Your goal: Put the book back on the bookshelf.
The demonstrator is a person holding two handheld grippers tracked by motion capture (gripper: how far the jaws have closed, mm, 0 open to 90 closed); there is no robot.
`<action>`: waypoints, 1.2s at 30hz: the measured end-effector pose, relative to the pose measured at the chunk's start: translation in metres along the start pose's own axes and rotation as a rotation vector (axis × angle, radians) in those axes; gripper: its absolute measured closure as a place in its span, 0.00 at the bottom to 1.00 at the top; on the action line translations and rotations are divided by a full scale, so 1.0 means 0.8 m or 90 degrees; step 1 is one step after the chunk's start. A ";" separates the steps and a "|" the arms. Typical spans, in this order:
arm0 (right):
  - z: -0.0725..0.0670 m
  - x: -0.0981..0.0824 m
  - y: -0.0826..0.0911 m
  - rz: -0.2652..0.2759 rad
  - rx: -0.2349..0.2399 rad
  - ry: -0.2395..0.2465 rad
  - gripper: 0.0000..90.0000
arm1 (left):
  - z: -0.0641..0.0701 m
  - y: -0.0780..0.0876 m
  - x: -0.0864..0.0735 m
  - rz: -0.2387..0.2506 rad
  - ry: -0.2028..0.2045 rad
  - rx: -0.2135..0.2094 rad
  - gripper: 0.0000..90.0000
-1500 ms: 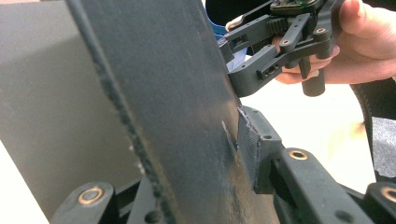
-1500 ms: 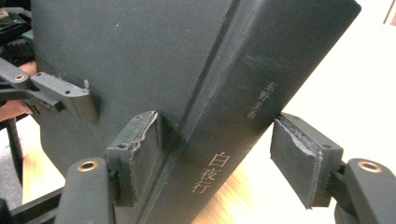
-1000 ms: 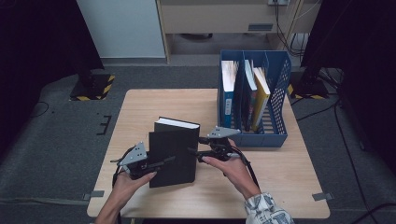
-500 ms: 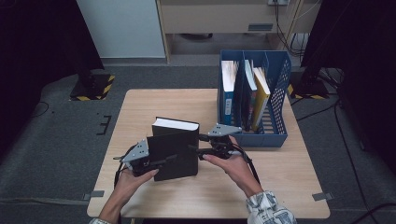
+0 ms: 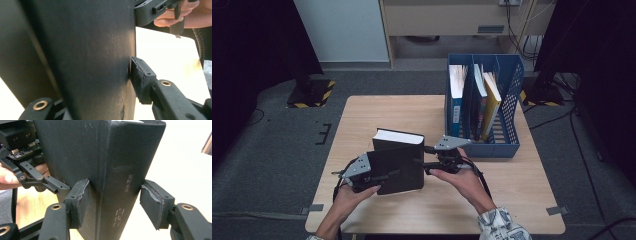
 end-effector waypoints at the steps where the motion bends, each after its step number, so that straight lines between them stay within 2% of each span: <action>1: 0.000 0.000 0.000 0.001 0.000 0.000 0.45 | 0.000 0.000 0.000 0.000 0.000 0.000 0.71; 9: -0.007 0.000 0.005 0.001 0.012 0.014 0.47 | 0.003 0.010 0.003 0.008 -0.002 0.008 0.68; 16: -0.015 -0.001 0.007 0.002 0.014 0.025 0.45 | 0.007 0.016 0.000 0.003 -0.008 0.006 0.68; 23: -0.024 -0.003 0.008 -0.003 0.017 0.039 0.44 | 0.008 0.028 -0.008 -0.016 -0.015 0.008 0.67; 32: -0.026 -0.003 0.008 -0.005 0.015 0.047 0.44 | 0.008 0.038 -0.017 -0.045 -0.015 0.004 0.66; 36: -0.028 -0.003 0.006 -0.011 0.017 0.053 0.40 | 0.007 0.045 -0.019 -0.053 -0.013 0.004 0.70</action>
Point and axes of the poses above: each handheld gripper's, and its own axes: y roughly backward along the jaws, x roughly out of its top, z roughly to its right, the point moved 8 cm from there along -y, roughly forward along the jaws, and after that the axes turned 4 degrees about -x, right-handed, at the moved point
